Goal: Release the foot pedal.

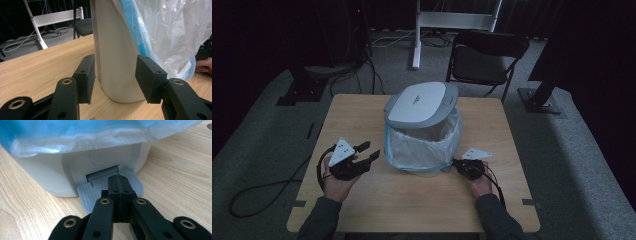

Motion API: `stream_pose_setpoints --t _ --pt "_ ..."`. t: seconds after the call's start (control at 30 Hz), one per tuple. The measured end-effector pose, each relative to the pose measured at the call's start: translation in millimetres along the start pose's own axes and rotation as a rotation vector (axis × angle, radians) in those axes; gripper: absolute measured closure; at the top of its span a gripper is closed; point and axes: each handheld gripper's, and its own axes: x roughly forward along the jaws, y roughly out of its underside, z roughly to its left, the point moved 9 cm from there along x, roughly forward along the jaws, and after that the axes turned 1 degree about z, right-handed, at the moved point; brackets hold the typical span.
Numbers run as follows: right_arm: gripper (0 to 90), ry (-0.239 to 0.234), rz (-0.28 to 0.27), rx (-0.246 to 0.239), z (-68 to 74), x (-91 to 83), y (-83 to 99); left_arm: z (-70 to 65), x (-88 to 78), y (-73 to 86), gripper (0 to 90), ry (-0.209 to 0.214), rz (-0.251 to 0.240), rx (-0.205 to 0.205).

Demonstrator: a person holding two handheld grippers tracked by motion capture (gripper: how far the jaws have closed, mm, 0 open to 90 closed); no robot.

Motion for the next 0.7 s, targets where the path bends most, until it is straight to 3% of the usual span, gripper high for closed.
stream_pose_setpoints --t 0.7 --pt "90.0 -0.001 -0.024 -0.007 0.1 -2.2 -2.9 1.6 5.8 15.7 51.2 0.0 0.024 -0.023"
